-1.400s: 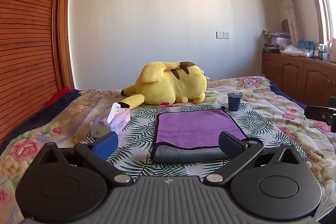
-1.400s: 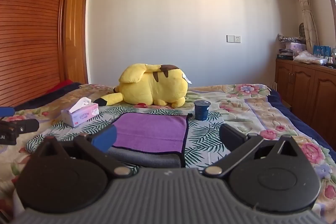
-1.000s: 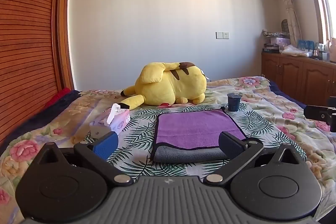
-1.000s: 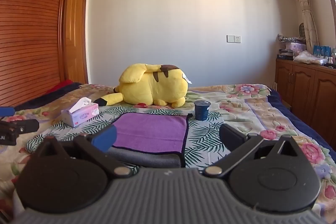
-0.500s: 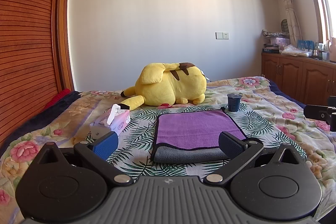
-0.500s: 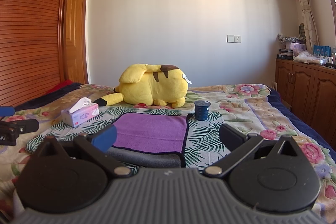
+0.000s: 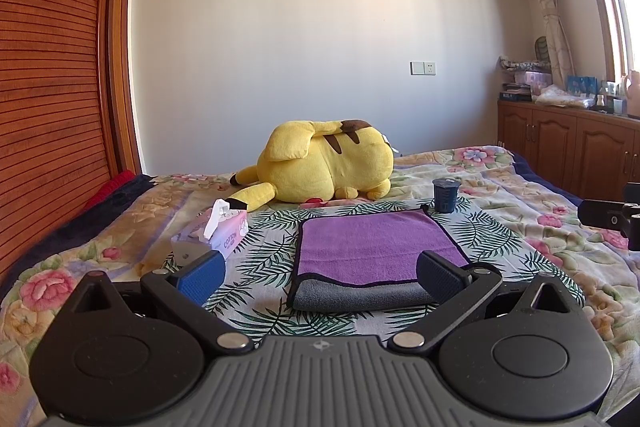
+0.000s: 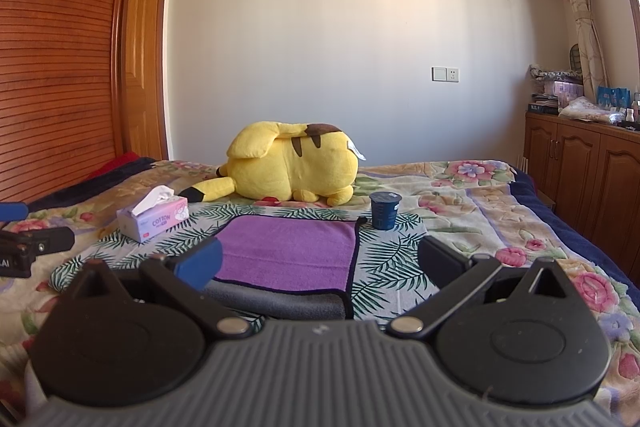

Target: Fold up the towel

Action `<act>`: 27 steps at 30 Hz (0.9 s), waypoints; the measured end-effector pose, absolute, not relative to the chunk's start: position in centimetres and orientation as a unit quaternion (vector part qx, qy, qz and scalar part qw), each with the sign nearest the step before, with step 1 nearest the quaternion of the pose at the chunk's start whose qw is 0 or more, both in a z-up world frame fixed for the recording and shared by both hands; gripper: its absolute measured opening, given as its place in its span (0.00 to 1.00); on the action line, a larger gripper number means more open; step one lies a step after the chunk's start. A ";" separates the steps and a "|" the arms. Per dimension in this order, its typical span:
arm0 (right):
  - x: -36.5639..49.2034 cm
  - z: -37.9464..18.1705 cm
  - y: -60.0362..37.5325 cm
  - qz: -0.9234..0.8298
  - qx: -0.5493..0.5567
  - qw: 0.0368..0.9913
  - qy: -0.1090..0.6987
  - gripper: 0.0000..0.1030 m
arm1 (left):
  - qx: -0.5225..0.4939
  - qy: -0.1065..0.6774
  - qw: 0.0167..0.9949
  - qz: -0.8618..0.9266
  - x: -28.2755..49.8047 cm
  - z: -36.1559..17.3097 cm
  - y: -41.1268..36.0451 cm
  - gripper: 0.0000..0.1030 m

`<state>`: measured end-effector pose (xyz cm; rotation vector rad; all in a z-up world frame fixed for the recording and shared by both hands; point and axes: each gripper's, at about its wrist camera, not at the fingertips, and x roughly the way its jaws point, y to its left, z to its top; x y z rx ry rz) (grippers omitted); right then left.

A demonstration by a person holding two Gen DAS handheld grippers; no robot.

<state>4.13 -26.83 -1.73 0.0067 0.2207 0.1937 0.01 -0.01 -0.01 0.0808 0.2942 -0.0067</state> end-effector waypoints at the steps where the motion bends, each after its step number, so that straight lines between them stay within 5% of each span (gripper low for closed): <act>1: 4.1 -1.7 -26.8 0.097 0.003 0.989 0.110 1.00 | 0.040 0.147 0.988 -0.003 0.0 0.0 0.0 0.84; 27: 4.3 -2.0 -26.5 0.097 0.002 0.989 0.111 1.00 | 0.042 0.146 0.988 -0.003 0.0 0.0 0.0 0.84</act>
